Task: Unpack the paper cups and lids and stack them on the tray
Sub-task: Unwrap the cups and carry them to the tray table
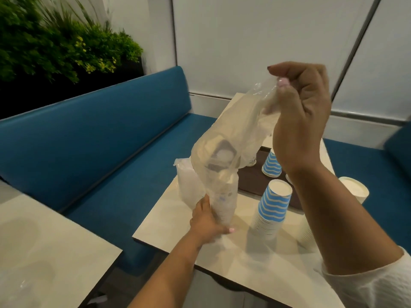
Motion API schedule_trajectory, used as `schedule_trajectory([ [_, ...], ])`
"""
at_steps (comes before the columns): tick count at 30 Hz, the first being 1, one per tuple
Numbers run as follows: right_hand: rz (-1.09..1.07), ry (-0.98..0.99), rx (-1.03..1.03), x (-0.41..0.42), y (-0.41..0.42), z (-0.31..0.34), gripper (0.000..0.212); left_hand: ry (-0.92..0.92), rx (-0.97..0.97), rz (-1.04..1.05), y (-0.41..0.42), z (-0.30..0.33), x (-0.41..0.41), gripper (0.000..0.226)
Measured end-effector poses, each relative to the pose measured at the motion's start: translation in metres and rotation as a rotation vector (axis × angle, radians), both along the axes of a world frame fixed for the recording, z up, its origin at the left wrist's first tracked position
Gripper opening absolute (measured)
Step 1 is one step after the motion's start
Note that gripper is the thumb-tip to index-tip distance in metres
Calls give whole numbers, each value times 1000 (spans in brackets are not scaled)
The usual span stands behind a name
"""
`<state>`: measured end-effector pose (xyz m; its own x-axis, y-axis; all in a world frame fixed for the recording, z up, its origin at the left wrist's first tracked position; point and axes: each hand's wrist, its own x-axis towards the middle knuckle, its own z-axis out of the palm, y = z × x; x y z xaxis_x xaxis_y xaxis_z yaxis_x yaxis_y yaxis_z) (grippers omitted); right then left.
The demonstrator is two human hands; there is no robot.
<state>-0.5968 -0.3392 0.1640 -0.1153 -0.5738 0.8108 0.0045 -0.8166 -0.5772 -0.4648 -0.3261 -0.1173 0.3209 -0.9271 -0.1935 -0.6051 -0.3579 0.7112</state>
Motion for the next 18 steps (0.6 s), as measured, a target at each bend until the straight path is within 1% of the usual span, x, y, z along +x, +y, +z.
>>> schedule_trajectory([
  [1,64,31,18,6,4,0,19,27,2,-34,8,2,6,114],
  [2,86,81,19,12,7,0,20,71,-18,-50,19,5,13,104],
  [3,99,139,10,20,10,0,24,125,-71,-30,32,9,23,89],
  [4,123,189,3,29,14,1,29,197,-152,39,46,16,33,70],
  [5,174,237,15,39,19,2,34,283,-243,150,61,23,43,50],
  [6,235,289,40,51,25,2,38,348,-352,290,77,31,54,41],
  [8,348,436,96,78,38,3,42,435,-596,598,108,50,78,36],
  [9,398,546,121,93,46,1,42,466,-742,726,125,63,89,26],
  [10,441,674,138,109,54,-2,40,516,-868,793,143,77,102,10],
  [11,478,803,140,125,63,-6,38,564,-961,784,160,92,113,17],
  [12,523,911,136,141,74,-11,36,568,-1016,710,176,106,125,40],
  [13,583,989,138,158,87,-17,35,543,-1020,602,191,117,135,60],
  [15,722,1060,151,190,115,-29,32,501,-934,417,218,139,147,85],
  [16,789,1064,173,205,129,-35,30,500,-877,362,230,146,149,91],
  [17,860,1047,214,219,143,-40,29,504,-822,353,241,149,153,89],
  [18,931,1011,278,232,155,-44,28,505,-770,367,254,148,157,81],
])
